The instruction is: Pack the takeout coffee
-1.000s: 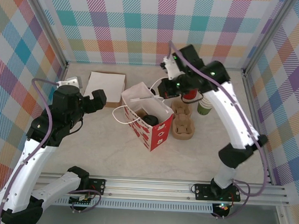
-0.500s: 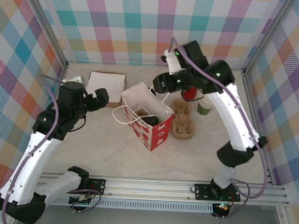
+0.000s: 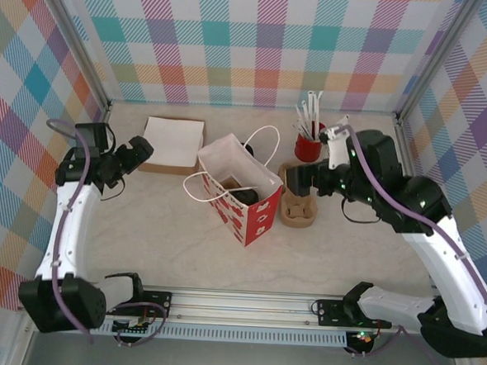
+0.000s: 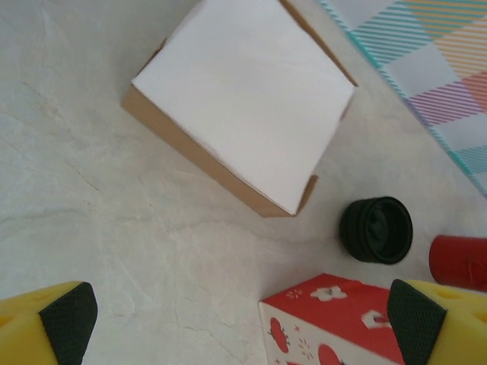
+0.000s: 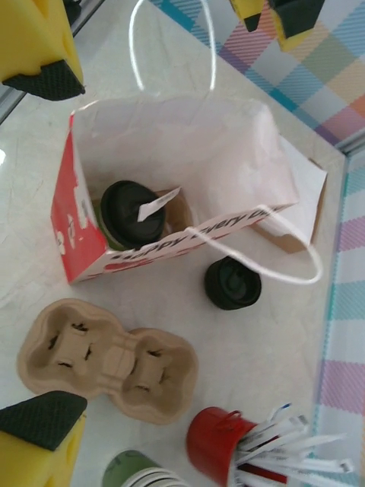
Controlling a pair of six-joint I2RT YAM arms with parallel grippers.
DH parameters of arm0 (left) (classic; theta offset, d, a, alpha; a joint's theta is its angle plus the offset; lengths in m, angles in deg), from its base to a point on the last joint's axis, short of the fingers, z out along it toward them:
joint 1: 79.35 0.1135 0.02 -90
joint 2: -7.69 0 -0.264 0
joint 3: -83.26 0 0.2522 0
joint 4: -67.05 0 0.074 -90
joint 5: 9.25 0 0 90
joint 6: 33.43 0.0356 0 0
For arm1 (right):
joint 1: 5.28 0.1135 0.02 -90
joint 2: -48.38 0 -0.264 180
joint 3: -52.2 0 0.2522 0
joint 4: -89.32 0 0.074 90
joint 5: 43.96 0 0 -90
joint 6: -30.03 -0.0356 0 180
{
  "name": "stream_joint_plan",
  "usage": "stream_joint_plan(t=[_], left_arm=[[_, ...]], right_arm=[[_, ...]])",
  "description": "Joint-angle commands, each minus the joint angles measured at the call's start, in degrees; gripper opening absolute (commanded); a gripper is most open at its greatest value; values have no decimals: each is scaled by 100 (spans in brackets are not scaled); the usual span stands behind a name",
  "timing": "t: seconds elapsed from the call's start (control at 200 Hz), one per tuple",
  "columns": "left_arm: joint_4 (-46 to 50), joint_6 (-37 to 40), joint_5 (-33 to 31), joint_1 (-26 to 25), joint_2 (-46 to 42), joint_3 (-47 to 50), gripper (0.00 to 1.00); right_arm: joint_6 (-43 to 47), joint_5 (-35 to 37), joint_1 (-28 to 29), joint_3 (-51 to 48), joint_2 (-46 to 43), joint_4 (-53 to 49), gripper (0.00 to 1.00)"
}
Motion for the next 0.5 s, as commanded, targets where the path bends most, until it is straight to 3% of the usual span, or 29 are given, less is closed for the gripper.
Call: stream_joint_plan(t=[0.0,0.155,0.495], left_arm=[[-329,394,600,414,518,-71,97],[-240,1126,95,575,1488,-503,92],[-301,1841,247,600,3485,-1617,80]], right_arm=[[-113,245,-17,-525,-506,761,100],[-191,449,-22,-861,-793,575,100],[42,651,-34,-1211,-776,474,100]])
